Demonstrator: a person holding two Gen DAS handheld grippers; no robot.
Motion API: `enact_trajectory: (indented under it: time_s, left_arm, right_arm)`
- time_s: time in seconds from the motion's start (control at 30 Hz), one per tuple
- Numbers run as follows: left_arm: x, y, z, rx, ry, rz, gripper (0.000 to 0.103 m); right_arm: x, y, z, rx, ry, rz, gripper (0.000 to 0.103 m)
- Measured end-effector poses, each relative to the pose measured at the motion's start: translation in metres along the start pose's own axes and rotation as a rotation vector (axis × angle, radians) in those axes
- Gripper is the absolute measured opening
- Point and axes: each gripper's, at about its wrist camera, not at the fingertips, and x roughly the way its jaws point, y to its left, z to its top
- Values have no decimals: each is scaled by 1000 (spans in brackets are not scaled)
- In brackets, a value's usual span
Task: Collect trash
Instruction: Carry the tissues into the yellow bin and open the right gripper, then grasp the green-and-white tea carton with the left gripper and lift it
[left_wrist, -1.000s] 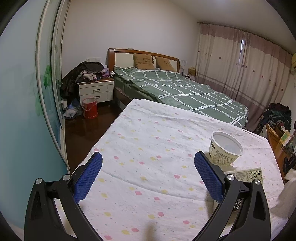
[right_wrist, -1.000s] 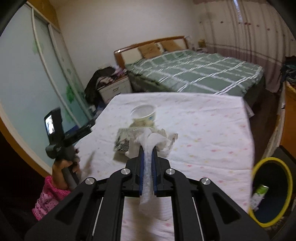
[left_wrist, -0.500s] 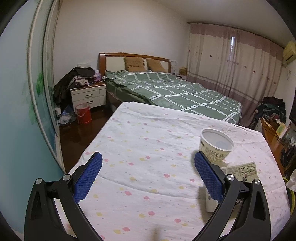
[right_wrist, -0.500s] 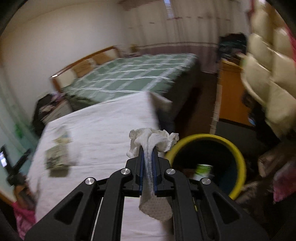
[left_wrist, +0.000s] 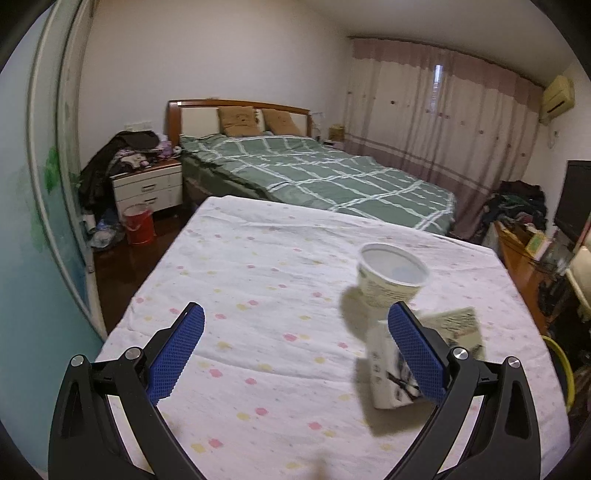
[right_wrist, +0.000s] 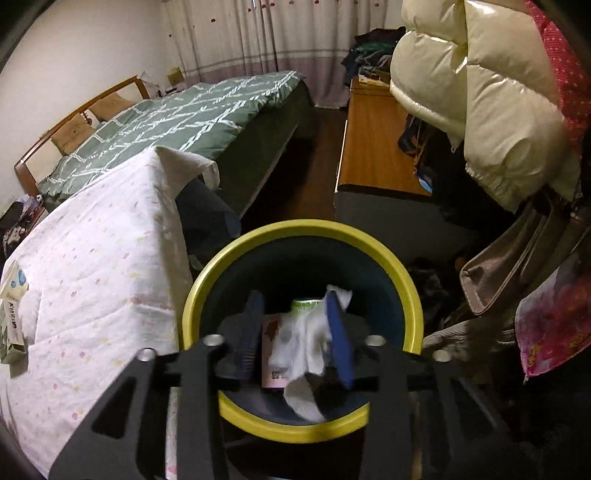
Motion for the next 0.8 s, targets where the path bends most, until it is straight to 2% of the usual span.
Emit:
enact_trajectory:
  time_s: [0.23,0.4,0.57,0.8]
  left_arm:
    - [-16,-31,-14,151,72,-173,98]
    - [-11,-53,-28,267,136,-210,98]
    - [15,-63,-34,276,220,-238,98]
    - [46,-88,-43,272,342,-363,98]
  right_arm:
    - [-15,-1,-4,-7,-32,37,44]
    - [-17,3,-6,-13,-31,65,44]
    - [-13,8,-9,-21,-17,82,44]
    - [-10,9,-13,-28,-1,97,44]
